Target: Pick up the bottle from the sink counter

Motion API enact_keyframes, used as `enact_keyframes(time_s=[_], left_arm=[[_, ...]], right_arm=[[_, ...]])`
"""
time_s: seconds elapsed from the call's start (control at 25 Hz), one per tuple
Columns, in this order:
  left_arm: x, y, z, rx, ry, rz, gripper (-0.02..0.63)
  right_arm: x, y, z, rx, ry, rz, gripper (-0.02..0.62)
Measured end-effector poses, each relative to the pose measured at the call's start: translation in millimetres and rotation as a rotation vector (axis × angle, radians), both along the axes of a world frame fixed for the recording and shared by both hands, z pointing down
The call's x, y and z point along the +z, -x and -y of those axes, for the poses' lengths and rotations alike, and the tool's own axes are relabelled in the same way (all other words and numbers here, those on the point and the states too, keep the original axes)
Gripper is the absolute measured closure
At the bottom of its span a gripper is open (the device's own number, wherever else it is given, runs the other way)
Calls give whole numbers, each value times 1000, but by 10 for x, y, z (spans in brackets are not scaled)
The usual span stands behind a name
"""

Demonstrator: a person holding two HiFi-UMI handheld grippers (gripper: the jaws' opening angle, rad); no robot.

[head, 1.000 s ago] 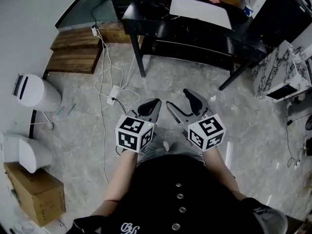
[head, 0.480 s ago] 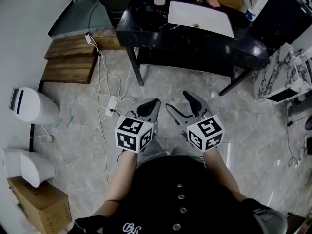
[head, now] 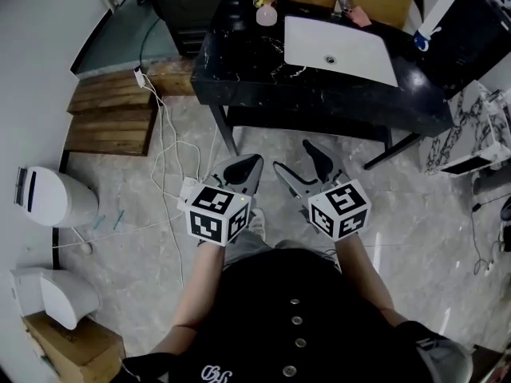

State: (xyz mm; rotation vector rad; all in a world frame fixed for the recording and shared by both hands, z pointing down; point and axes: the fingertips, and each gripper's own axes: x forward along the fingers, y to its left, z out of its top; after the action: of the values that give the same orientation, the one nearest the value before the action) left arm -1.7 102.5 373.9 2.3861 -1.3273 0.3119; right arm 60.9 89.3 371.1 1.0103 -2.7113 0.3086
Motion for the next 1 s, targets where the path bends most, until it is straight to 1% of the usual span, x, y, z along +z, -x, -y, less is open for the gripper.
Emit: enact_keyframes(time_s=[0.16,0.36,0.56,0.72,1.0], left_arm=[[-5,213,399,15,-2,11,589],[-11,360,736,52,-6,17,589],[37,390,935,95,2,9,589],[79,372,1002,122,14,-10,589],[105,486,1250,105,23,-37,589]], right_arm=[[-36,156,414,30,-13,8,273],[-26,308,775,59,-11,14,272],[23,482,912,51,16,11,270],[81,511,971,49,41,-13,267],[97,569,1227,44,47,-42,264]])
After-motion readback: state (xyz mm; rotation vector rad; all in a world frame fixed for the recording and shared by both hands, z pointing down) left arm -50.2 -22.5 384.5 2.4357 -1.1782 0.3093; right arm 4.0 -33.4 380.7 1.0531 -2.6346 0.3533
